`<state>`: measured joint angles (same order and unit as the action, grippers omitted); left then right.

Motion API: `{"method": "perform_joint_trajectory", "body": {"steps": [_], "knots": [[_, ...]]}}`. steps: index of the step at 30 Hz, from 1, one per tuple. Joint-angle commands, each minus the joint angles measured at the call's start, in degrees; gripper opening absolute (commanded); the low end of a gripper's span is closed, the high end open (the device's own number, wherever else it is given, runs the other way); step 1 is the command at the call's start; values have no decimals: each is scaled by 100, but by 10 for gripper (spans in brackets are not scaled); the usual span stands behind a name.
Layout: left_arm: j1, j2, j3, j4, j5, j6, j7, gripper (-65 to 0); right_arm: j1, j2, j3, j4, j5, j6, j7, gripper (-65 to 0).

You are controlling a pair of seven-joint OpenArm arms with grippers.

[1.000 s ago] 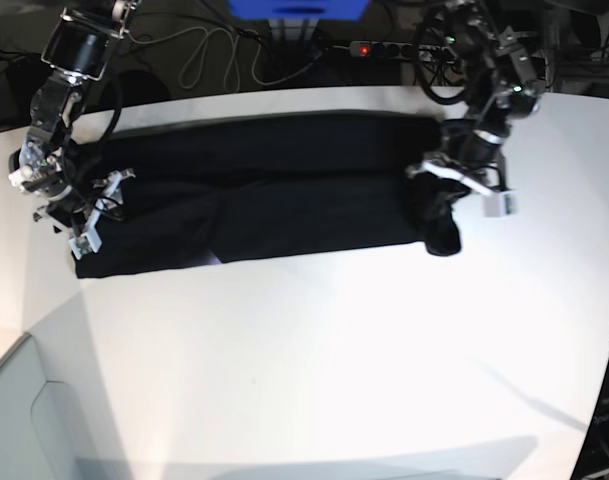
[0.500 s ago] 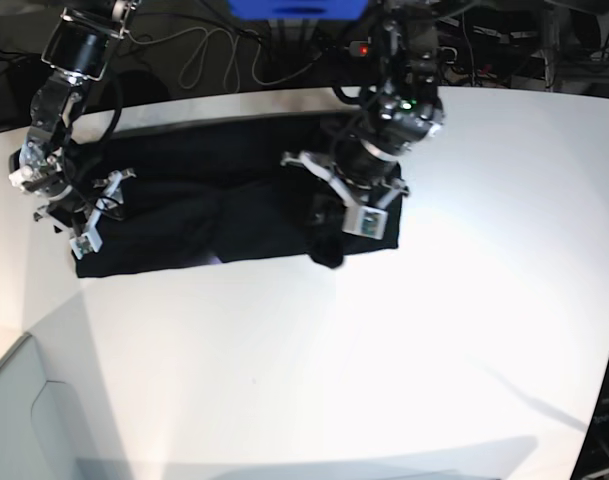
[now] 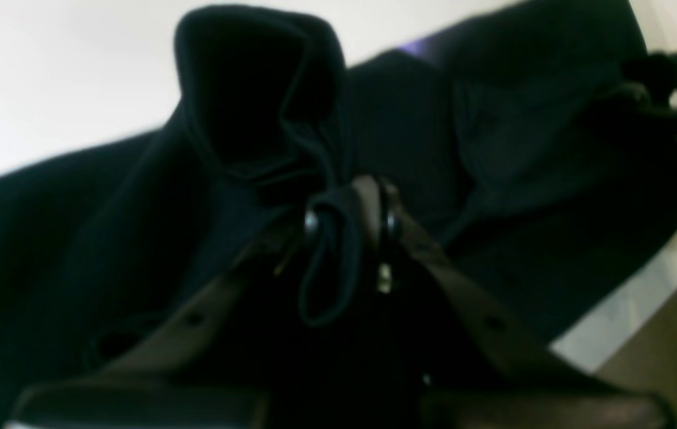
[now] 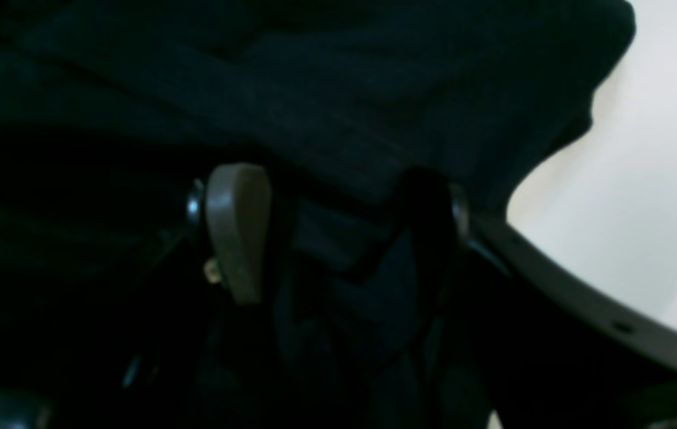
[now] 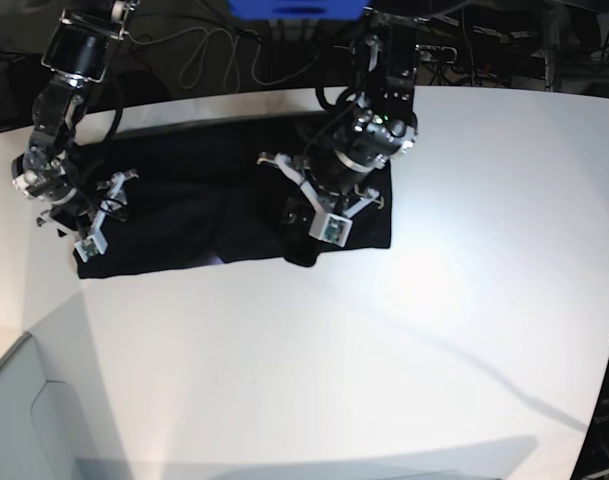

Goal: Fold the T-shirt properly
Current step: 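Lift the strip's end with the left gripper and fold it toward the right gripper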

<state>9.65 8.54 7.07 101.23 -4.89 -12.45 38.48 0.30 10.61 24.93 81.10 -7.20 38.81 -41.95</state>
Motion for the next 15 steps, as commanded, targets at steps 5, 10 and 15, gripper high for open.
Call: {"method": "perform_joint_trajectory", "body": {"steps": [5,10,15], "knots": [[-257,46,45,79,-87,-17,-142,-650,-16,-2,-44,-27,-181,119,-301,-296],[-336,46,335,-193,-70,-17,-142,-650,-16,-2,-44,-27,-181,119,-301,-296],[-407,46,440,-387,-79,-17,-134,-650,-16,-2,-44,-27,-181,119,-301,-296]]}}
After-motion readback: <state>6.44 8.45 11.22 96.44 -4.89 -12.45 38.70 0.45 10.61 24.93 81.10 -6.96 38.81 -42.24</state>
